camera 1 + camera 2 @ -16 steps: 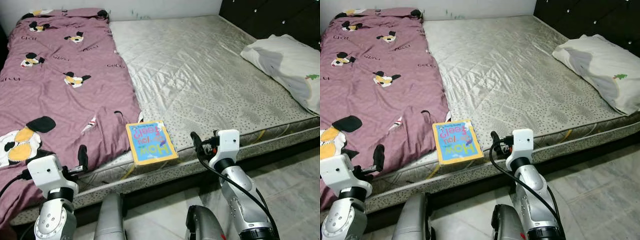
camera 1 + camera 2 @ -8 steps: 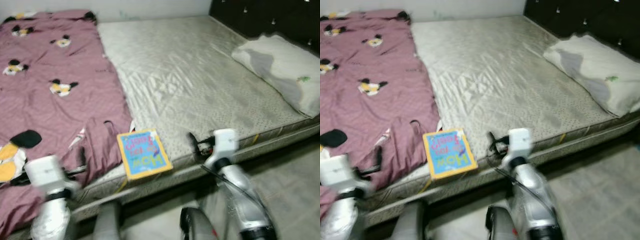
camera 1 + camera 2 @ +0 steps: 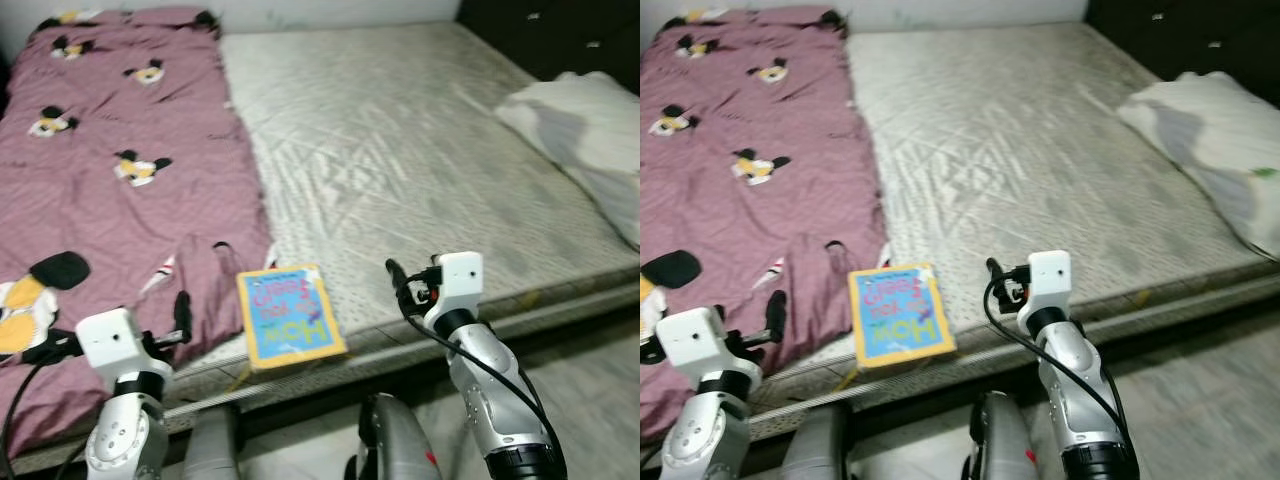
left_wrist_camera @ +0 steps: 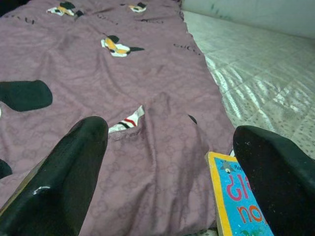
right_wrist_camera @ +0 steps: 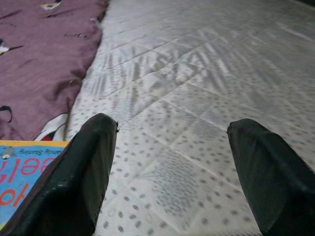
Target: Clean up the room
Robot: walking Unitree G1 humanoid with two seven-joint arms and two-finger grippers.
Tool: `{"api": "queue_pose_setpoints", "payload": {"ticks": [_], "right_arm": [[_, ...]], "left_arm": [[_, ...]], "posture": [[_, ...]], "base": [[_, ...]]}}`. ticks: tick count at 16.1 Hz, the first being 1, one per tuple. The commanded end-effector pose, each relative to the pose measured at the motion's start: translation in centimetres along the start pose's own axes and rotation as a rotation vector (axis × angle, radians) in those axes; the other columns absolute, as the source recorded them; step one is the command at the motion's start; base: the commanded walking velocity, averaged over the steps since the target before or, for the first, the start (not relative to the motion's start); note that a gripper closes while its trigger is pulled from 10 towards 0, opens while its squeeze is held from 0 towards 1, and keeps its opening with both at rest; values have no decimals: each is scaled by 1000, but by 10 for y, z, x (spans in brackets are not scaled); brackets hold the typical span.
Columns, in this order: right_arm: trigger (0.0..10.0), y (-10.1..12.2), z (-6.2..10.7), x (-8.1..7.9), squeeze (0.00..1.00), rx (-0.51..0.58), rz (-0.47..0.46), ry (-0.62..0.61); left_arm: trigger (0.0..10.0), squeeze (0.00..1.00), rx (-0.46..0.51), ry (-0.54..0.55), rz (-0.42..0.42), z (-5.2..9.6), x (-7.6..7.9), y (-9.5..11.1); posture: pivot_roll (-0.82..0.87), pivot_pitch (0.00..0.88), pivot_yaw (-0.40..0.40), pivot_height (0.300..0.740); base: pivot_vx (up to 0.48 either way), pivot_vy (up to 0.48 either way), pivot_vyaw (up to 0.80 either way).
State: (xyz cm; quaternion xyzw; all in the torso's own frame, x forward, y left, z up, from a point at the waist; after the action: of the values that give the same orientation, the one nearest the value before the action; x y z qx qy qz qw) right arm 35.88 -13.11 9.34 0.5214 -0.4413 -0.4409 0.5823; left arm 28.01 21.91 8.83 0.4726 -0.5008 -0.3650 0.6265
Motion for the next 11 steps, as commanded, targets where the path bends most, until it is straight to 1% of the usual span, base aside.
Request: {"api": "queue_pose_setpoints", "payload": {"ticks": [1,4,5,7,9,11], "right_arm": [[10000,-1,0,-7,0,4,-12,22],[10000,-3,1,-5,0,-7,7,14],[10000,-6,1,-2,0,-22,17,3],[10000,-8,2,-1,0,-26,17,7],[10000,-10,2,-1,0,-33,26,6],[10000,-10,2,-1,0,-32,31,6]], "left_arm": [[10000,0,-25,51,5,-2,-12,-5],[10000,0,-13,76,14,-7,-15,-3],[10000,0,-4,93,28,-9,-16,0],[10000,0,0,98,45,-11,-18,1],[10000,0,-34,101,49,-15,-21,-4],[10000,0,-73,109,84,-25,-25,-10]], "posture": [[57,122,-49,578],[48,133,-52,543],[46,136,-53,538],[44,142,-54,538],[44,146,-54,538],[44,147,-55,538]], "base": [[0,0,0],[0,0,0],[0,0,0],[0,0,0],[0,0,0],[0,0,0]]}}
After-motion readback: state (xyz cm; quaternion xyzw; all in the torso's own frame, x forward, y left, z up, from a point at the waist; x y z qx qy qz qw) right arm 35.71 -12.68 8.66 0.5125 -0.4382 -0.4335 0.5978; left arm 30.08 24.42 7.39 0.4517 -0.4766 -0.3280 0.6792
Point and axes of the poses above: a point about 5 cm out from each wrist's last joint towards the gripper, its own z axis pointing back from the gripper into the wrist, its own y axis along the axis of the wrist's last joint, x = y × z, the point moved 6 cm from there along -z, pointing out of the wrist towards the gripper, and after that the axes turned 6 degrees about z, right-handed, at the moved point
